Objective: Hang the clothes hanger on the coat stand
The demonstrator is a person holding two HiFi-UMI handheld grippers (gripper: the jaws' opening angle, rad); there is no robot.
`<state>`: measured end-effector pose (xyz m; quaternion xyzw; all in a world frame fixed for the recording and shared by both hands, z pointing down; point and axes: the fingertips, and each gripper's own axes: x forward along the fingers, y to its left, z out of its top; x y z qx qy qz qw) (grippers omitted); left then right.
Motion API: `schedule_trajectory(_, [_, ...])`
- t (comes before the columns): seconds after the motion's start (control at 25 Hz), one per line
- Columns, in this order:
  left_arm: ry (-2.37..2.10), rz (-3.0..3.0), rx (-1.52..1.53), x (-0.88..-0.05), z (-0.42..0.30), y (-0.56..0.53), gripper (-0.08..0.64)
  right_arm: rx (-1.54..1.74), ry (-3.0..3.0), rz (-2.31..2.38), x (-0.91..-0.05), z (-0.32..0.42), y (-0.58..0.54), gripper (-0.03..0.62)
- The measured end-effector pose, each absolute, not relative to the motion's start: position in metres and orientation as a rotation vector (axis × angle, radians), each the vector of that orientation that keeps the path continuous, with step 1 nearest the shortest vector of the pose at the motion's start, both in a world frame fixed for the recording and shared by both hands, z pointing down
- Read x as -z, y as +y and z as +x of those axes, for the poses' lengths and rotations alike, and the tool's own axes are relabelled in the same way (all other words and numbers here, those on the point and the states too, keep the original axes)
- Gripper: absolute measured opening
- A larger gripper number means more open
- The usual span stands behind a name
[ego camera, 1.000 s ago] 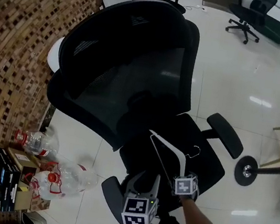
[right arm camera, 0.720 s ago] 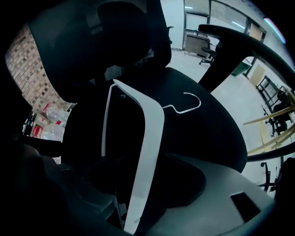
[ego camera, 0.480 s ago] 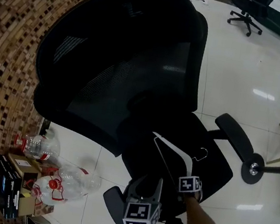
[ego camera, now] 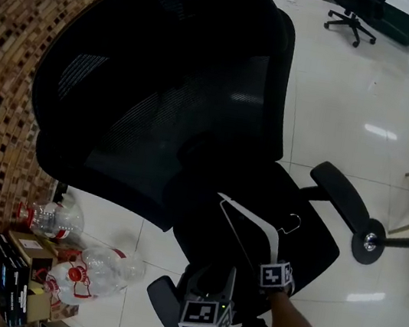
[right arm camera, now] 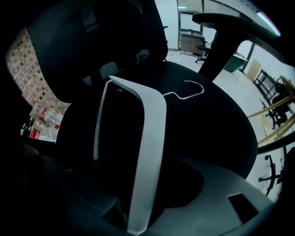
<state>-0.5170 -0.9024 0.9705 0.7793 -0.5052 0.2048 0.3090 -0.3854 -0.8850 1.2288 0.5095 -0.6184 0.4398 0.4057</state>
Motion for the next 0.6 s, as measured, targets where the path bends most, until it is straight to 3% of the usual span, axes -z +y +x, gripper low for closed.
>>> schedule_trajectory(0.16, [-1.347,2.057,-0.548,-0.961,-0.515,-0.897,0.143,-1.423,-1.565,1.214,-1.222,-0.427,-0.860,0.092])
schedule_trajectory(0.6, [-1.379,2.098,-0.511,-0.914,-0.508,-0.872,0.138,-1.031,-1.485,1.402,-1.169,-0.350,-0.833,0.080])
